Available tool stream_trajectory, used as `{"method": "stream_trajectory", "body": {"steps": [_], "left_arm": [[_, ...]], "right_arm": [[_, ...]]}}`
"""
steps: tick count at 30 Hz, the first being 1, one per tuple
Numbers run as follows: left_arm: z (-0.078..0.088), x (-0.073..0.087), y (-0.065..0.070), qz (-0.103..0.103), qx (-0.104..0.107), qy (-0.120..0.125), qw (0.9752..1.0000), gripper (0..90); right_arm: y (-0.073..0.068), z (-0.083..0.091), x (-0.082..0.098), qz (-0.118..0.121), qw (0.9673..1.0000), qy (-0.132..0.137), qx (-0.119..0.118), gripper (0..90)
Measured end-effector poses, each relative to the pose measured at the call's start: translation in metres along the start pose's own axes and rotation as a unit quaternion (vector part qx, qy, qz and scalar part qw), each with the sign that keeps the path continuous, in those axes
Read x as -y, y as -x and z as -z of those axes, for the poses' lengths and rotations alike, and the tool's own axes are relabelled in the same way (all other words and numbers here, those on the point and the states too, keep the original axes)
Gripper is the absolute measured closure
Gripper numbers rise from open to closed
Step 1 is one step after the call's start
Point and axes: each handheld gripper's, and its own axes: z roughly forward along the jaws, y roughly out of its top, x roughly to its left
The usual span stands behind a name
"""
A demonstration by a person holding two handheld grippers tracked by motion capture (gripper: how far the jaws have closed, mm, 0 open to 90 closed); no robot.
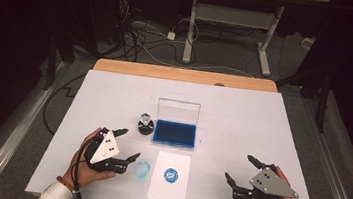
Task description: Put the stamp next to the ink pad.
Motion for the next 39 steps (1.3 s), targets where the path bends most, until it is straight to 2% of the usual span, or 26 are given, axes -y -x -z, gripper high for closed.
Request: {"method": "stream_trajectory", "body": {"steps": [2, 3, 6, 9, 15, 19, 23, 26, 36, 39], "left_arm": [[0.002, 0.006, -0.002, 0.018, 0.004, -0.004, 0.9998, 18.6], [0.003, 0.009, -0.002, 0.02, 0.003, -0.007, 0.9998, 18.6], [0.005, 0.016, -0.001, 0.014, -0.004, -0.02, 0.9997, 18.6], [0.007, 0.024, -0.002, 0.029, -0.003, -0.027, 0.9992, 18.6], [0.012, 0.034, 0.001, 0.028, -0.007, -0.047, 0.9985, 18.6], [0.017, 0.038, 0.003, 0.038, -0.005, -0.046, 0.9982, 18.6], [0.018, 0.04, 0.005, 0.038, -0.002, -0.048, 0.9981, 18.6], [0.018, 0.038, 0.005, 0.029, -0.004, -0.046, 0.9985, 18.6], [0.02, 0.039, 0.007, 0.018, -0.003, -0.048, 0.9987, 18.6], [0.02, 0.038, 0.008, 0.02, 0.001, -0.048, 0.9986, 18.6]], "right_arm": [[0.0, -0.001, 0.0, -0.001, 1.0, -0.001, -0.001, 17.9], [0.0, -0.001, 0.0, 0.0, 1.0, -0.002, -0.001, 17.9], [0.0, -0.002, 0.001, -0.003, 1.0, -0.003, -0.002, 18.0], [0.001, -0.002, 0.002, -0.005, 1.0, -0.004, -0.001, 18.0], [0.0, -0.003, 0.005, -0.009, 0.9999, -0.011, -0.003, 18.0], [-0.001, -0.003, 0.008, -0.008, 0.9998, -0.018, -0.006, 18.0], [0.0, -0.002, 0.007, -0.009, 0.9998, -0.016, -0.003, 18.1], [-0.001, -0.002, 0.007, -0.006, 0.9998, -0.019, -0.007, 18.2], [-0.004, 0.0, 0.006, 0.0, 0.9998, -0.02, -0.006, 18.2], [-0.006, 0.0, 0.004, 0.002, 0.9998, -0.019, -0.008, 18.2]]}}
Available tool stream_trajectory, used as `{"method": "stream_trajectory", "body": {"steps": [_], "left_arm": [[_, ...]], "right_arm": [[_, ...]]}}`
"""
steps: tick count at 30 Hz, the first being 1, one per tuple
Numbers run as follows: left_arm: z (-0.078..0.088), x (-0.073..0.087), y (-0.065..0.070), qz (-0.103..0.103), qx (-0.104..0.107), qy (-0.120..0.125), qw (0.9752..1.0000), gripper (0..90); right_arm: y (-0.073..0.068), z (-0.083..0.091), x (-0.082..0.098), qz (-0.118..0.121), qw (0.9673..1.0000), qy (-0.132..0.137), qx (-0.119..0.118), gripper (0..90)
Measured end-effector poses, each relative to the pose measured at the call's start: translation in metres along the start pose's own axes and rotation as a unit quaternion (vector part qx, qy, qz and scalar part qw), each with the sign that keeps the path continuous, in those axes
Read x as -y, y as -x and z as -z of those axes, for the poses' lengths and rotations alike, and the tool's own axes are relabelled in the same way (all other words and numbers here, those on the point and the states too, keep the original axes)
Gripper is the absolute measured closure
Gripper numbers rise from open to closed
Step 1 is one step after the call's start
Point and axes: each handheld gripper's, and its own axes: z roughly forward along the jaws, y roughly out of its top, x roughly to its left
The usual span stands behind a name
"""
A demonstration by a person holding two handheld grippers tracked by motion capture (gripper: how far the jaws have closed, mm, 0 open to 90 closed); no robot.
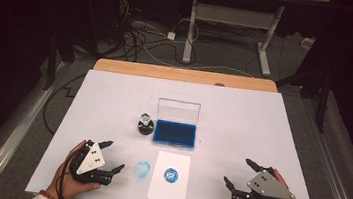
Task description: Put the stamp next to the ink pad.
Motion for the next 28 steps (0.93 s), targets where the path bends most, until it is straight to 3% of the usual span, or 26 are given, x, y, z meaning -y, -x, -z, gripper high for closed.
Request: {"method": "stream_trajectory", "body": {"steps": [28], "left_arm": [[-0.0048, -0.0024, -0.0011, 0.001, 0.007, -0.005, 1.0, 18.7]], "right_arm": [[0.0053, -0.0028, 0.0021, -0.007, 1.0, -0.001, -0.005, 18.4]]}}
